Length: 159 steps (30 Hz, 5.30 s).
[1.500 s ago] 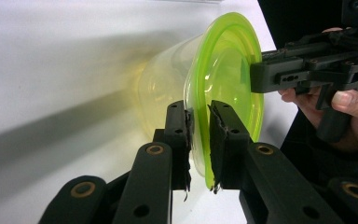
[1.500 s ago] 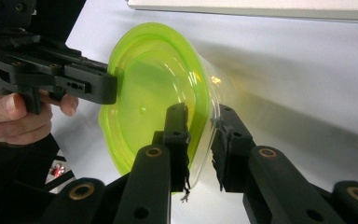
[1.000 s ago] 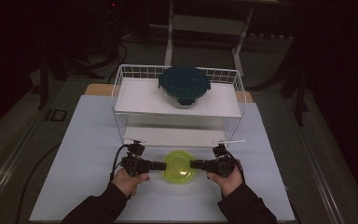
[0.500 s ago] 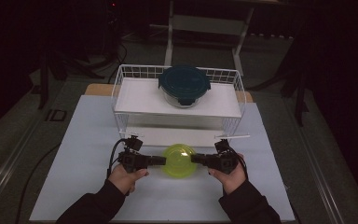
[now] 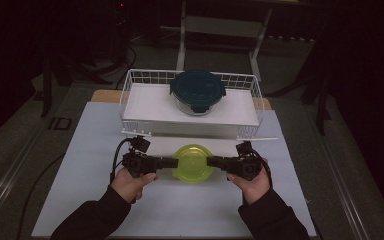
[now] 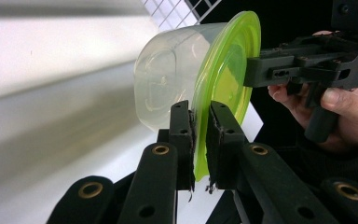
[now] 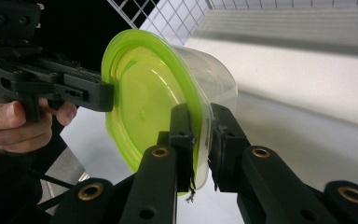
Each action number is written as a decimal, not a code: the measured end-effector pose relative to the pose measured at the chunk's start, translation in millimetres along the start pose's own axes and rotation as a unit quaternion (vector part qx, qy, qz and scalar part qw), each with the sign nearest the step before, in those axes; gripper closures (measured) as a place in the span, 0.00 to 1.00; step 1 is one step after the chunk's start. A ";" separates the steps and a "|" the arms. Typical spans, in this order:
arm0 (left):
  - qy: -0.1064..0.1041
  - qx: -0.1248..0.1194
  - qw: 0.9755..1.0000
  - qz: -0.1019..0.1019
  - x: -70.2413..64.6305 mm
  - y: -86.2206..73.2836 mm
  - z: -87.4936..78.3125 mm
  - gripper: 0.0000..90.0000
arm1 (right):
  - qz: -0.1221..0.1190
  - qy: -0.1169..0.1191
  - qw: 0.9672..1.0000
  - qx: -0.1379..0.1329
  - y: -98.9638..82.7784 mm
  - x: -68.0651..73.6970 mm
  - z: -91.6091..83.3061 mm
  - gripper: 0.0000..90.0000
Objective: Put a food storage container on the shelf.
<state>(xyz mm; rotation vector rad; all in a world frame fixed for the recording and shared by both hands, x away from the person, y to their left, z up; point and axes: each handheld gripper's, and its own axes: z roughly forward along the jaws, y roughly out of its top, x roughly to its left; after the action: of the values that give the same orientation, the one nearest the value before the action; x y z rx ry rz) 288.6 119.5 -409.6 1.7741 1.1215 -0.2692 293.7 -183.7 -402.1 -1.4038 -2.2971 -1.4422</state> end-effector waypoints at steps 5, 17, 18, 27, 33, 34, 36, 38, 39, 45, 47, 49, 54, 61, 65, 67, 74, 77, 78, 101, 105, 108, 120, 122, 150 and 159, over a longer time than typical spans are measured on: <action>0.000 -0.008 1.000 0.007 -6.0 10.3 -7.3 0.90 | 0.001 0.000 1.000 -0.010 9.6 5.6 -5.6 0.90; 0.005 -0.035 0.999 0.029 -21.1 37.8 -28.6 0.90 | -0.017 -0.002 0.999 -0.032 41.3 23.0 -17.5 0.90; 0.005 -0.036 0.999 0.031 -22.0 40.6 -30.0 0.90 | -0.017 -0.002 0.999 -0.034 44.3 24.3 -18.7 0.90; -0.002 -0.050 0.998 0.046 -30.5 64.8 -42.3 0.90 | -0.031 -0.005 0.998 -0.054 69.2 34.4 -29.1 0.90; -0.002 -0.057 0.997 0.057 -37.4 81.8 -48.7 0.91 | -0.038 -0.007 0.997 -0.067 84.4 39.1 -36.3 0.90; -0.002 -0.060 0.997 0.057 -38.8 84.8 -49.8 0.91 | -0.038 -0.007 0.997 -0.069 87.2 39.5 -37.7 0.90; 0.002 -0.062 0.996 0.064 -42.3 90.9 -51.8 0.91 | -0.037 -0.007 0.996 -0.076 92.0 40.6 -39.7 0.90; 0.002 -0.063 0.996 0.068 -44.6 96.9 -53.7 0.91 | -0.037 -0.005 0.996 -0.081 96.9 41.4 -42.1 0.90; 0.002 -0.063 0.996 0.070 -45.2 100.0 -54.4 0.91 | -0.040 -0.007 0.996 -0.082 99.5 42.0 -43.1 0.90; 0.005 -0.070 0.995 0.074 -47.6 116.8 -57.4 0.91 | -0.040 -0.011 0.995 -0.086 117.0 42.9 -46.5 0.90; 0.004 -0.073 0.994 0.077 -47.0 121.2 -58.1 0.91 | -0.041 -0.014 0.995 -0.087 122.5 43.7 -47.0 0.90; 0.002 -0.073 0.994 0.076 -45.2 125.9 -58.3 0.91 | -0.043 -0.017 0.995 -0.088 127.9 44.3 -47.1 0.90; -0.001 -0.080 0.994 0.071 -43.1 140.0 -58.0 0.91 | -0.040 -0.023 0.995 -0.088 142.1 43.1 -47.1 0.90; 0.014 -0.082 0.994 0.070 -45.2 156.2 -54.5 0.91 | -0.027 -0.031 0.995 -0.090 156.8 38.4 -48.2 0.89; 0.009 -0.082 0.994 0.065 -41.8 165.6 -52.7 0.91 | -0.025 -0.040 0.995 -0.091 163.3 37.7 -47.4 0.89; 0.005 -0.078 0.995 0.058 -38.7 171.5 -51.8 0.91 | -0.022 -0.043 0.995 -0.092 169.5 36.5 -47.5 0.89; 0.000 -0.067 0.997 0.040 -28.0 183.1 -45.7 0.90 | -0.002 -0.047 0.996 -0.080 180.9 28.1 -41.5 0.89; -0.006 -0.069 0.997 0.031 -24.4 186.0 -44.2 0.90 | -0.002 -0.046 0.996 -0.080 182.8 26.5 -41.1 0.89; -0.005 -0.069 0.997 0.033 -23.6 186.8 -43.7 0.90 | -0.001 -0.046 0.996 -0.076 185.1 26.1 -40.9 0.89; -0.007 -0.108 0.994 0.009 -0.5 202.9 -26.1 0.74 | 0.018 -0.096 0.992 -0.079 209.2 14.0 -23.2 0.77; 0.003 -0.114 0.993 0.017 0.2 204.7 -22.9 0.69 | 0.038 -0.088 0.992 -0.077 212.0 9.3 -21.9 0.75; 0.006 -0.114 0.993 0.024 -0.5 205.8 -19.8 0.63 | 0.036 -0.097 0.992 -0.076 213.5 8.0 -20.8 0.71; 0.001 -0.126 0.991 0.038 -3.8 206.4 -17.2 0.46 | 0.030 -0.101 0.992 -0.076 218.4 5.4 -19.4 0.61; 0.001 -0.131 0.991 0.041 -4.1 205.6 -19.2 0.43 | 0.027 -0.097 0.992 -0.080 218.6 7.6 -20.4 0.58; -0.004 -0.170 0.974 0.150 -33.5 157.3 -47.2 0.01 | -0.046 -0.064 0.992 -0.095 187.7 24.1 -46.1 0.22; -0.008 -0.161 0.972 0.168 -37.6 133.7 -47.1 0.01 | -0.076 -0.061 0.991 -0.089 153.9 27.7 -48.9 0.20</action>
<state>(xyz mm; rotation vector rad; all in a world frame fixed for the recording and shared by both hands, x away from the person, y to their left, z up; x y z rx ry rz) 359.0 124.4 -281.0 1.6303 0.7830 0.0994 372.4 -181.9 -258.4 -1.4269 -2.4506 -1.6883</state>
